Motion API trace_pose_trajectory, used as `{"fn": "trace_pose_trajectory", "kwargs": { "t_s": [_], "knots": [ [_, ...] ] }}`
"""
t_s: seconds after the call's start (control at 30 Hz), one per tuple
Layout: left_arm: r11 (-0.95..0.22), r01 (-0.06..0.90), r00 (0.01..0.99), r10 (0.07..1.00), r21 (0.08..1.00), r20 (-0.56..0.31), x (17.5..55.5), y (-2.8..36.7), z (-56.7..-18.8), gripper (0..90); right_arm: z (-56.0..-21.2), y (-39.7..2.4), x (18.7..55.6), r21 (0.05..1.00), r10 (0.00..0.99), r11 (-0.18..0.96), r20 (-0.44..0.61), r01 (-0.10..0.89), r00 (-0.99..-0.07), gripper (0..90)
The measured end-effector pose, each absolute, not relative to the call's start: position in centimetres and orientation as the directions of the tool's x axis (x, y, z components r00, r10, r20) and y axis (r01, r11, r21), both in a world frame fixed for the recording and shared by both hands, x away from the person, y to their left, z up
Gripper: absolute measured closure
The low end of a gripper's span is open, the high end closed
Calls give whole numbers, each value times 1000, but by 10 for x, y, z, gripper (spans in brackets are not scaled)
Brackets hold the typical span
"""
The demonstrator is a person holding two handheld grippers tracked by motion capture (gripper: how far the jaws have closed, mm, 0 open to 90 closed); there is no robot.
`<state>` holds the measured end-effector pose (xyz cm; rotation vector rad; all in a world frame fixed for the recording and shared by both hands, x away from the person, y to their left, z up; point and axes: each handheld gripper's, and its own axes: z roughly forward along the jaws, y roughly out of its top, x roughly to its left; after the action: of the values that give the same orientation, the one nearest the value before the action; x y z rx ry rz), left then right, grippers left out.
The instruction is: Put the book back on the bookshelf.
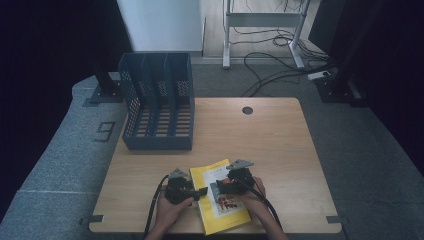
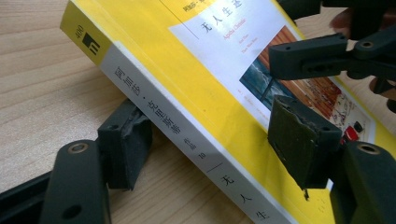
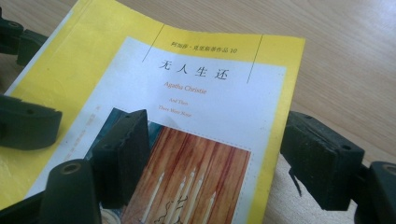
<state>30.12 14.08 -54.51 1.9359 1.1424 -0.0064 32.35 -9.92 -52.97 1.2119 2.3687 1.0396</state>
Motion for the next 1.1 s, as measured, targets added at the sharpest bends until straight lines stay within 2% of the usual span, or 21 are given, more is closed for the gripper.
{"fn": "trace_pose_trajectory", "kwargs": {
  "t_s": [0.53,0.67,0.87,0.97,1.1],
  "knots": [
    [-193,724,578,692,662,-431,301,140,-546,285,-538,-107,334,684,769,306,232,662,-596,270],
    [-198,719,582,695,666,-421,300,138,-546,298,-536,-102,330,691,762,321,218,648,-610,265],
    [-162,727,565,692,667,-449,301,143,-545,358,-532,-98,326,700,755,333,203,632,-623,266],
    [-139,719,568,682,681,-461,302,146,-542,428,-530,-98,323,714,738,322,222,622,-637,296],
    [-133,705,582,669,697,-462,302,151,-537,492,-529,-94,320,720,709,329,239,611,-663,284]
  ]
}}
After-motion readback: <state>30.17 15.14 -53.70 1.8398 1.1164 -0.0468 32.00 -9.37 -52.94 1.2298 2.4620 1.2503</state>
